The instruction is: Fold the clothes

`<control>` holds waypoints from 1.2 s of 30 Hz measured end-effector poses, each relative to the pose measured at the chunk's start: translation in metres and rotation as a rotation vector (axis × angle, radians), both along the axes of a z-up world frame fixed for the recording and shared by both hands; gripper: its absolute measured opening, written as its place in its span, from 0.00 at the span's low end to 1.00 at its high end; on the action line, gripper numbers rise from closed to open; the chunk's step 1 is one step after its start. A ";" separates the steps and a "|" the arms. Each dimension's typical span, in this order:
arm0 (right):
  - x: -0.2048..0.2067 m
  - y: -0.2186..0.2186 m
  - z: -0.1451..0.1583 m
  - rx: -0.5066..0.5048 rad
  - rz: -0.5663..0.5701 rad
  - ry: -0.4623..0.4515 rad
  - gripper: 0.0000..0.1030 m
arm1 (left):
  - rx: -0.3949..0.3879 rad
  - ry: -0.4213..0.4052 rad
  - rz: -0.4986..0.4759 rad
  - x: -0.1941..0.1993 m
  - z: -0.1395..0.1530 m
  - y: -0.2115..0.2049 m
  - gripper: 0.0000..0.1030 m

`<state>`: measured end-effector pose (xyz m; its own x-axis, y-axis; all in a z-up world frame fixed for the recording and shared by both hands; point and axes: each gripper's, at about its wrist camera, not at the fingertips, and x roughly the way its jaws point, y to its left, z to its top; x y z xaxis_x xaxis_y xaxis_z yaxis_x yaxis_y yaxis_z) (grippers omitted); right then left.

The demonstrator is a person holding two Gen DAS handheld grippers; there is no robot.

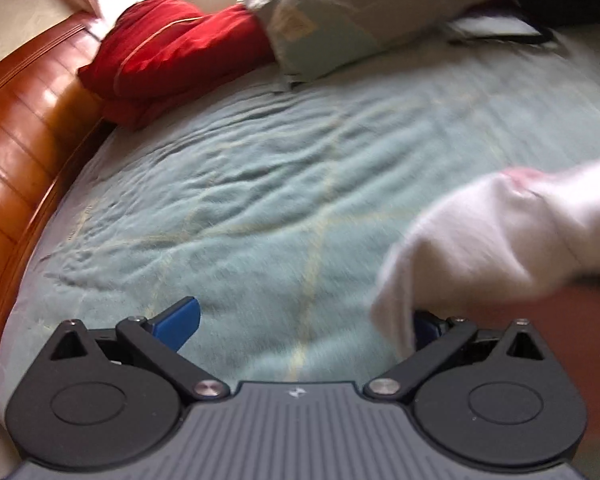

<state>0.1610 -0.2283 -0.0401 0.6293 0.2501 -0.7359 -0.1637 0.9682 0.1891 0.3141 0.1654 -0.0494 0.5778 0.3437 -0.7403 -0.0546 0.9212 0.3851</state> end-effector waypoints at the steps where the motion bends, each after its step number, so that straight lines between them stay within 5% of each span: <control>1: 0.000 0.000 -0.001 0.004 0.002 0.003 0.85 | -0.017 -0.002 -0.012 -0.007 0.002 -0.001 1.00; 8: -0.008 0.002 -0.011 0.051 0.000 0.028 0.85 | -0.177 -0.030 -0.066 -0.046 0.016 -0.012 1.00; 12: -0.012 0.002 -0.012 0.063 -0.009 0.035 0.85 | -0.199 -0.038 -0.063 -0.041 0.005 -0.017 1.00; 14: -0.014 0.003 -0.011 0.061 -0.010 0.034 0.85 | -0.179 -0.024 -0.030 -0.033 -0.005 -0.013 1.00; 18: -0.016 -0.001 -0.009 0.055 -0.022 0.032 0.85 | -0.013 -0.026 0.064 -0.023 -0.018 0.005 1.00; 22: -0.011 -0.006 -0.013 0.043 -0.041 0.043 0.85 | -0.086 -0.042 0.162 -0.009 -0.008 0.041 1.00; 26: -0.007 -0.006 -0.016 0.039 -0.043 0.051 0.85 | 0.050 -0.066 0.171 0.012 -0.005 0.043 1.00; 32: -0.008 -0.003 -0.015 0.032 -0.027 0.049 0.85 | 0.077 -0.062 0.135 0.012 -0.009 0.027 0.99; 36: -0.009 -0.004 -0.014 0.035 -0.026 0.047 0.85 | -0.018 -0.045 0.052 -0.010 0.002 0.017 0.99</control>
